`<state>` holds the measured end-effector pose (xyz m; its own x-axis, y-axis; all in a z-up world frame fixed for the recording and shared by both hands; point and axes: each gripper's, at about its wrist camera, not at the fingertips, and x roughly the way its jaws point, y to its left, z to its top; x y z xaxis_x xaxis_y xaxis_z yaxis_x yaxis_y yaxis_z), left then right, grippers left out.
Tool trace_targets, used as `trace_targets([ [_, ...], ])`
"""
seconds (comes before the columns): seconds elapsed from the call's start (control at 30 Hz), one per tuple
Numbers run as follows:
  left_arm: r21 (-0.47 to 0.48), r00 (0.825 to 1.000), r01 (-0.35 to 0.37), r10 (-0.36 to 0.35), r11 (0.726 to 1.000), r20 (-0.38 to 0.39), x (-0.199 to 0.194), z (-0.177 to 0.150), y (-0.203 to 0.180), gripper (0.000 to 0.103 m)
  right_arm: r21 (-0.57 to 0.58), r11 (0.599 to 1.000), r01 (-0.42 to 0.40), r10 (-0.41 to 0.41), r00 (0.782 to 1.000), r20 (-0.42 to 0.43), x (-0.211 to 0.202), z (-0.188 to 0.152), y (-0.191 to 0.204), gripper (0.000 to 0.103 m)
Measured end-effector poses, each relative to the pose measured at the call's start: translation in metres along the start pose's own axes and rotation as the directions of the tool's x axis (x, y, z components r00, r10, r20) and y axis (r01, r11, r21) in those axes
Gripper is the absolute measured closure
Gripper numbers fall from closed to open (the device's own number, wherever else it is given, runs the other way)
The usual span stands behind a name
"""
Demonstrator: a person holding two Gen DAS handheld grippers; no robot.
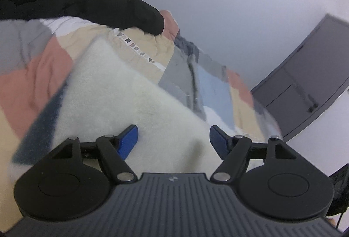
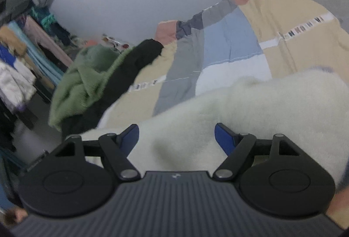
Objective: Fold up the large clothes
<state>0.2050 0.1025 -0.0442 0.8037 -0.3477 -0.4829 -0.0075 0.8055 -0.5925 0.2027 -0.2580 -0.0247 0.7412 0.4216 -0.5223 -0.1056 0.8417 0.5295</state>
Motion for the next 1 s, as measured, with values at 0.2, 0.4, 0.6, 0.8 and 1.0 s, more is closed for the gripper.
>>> trace_targets([
  [0.2, 0.06, 0.998, -0.055, 0.055, 0.997, 0.007, 0.035, 0.002, 0.005, 0.026, -0.042, 0.999, -0.006, 0.006, 1.0, 0.018, 0.032, 0.006, -0.01, 0.025],
  [0.4, 0.068, 0.999, -0.05, 0.049, 0.996, 0.015, 0.038, 0.009, 0.006, 0.026, -0.105, 0.994, -0.005, 0.01, 0.999, 0.042, 0.037, 0.007, -0.008, 0.025],
  [0.6, 0.087, 1.0, -0.003, 0.004, 0.996, -0.017, 0.014, 0.017, 0.005, 0.026, -0.13, 0.991, -0.016, 0.028, 0.995, 0.097, 0.005, 0.019, -0.008, 0.024],
  [0.8, 0.121, 0.997, -0.072, 0.067, 0.99, 0.048, -0.025, 0.022, 0.01, 0.022, -0.162, 0.97, 0.18, -0.137, 0.96, 0.245, -0.034, 0.032, -0.027, 0.01],
  [1.0, 0.149, 0.97, -0.23, 0.215, 0.962, 0.11, -0.037, 0.029, 0.025, 0.021, -0.02, 0.971, 0.237, -0.226, 0.945, 0.237, -0.038, 0.043, -0.068, 0.007],
])
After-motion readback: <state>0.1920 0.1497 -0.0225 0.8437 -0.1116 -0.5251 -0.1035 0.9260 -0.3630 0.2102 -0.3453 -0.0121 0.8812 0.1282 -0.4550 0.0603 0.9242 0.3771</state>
